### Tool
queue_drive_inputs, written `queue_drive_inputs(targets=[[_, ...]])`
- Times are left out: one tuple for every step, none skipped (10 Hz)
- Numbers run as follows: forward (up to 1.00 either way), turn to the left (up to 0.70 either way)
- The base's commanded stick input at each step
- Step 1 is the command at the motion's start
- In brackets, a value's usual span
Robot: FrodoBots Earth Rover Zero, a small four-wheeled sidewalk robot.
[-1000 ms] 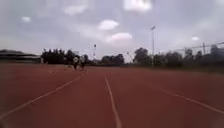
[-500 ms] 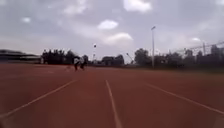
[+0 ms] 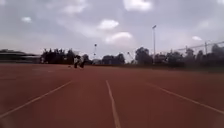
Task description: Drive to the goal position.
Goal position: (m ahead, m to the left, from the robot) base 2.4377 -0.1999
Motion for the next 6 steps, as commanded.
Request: queue_drive_inputs(targets=[[0.45, 0.27], [0.45, 0.27], [0.45, 0.27], [0.45, 0.27], [0.45, 0.27], [0.45, 0.27]])
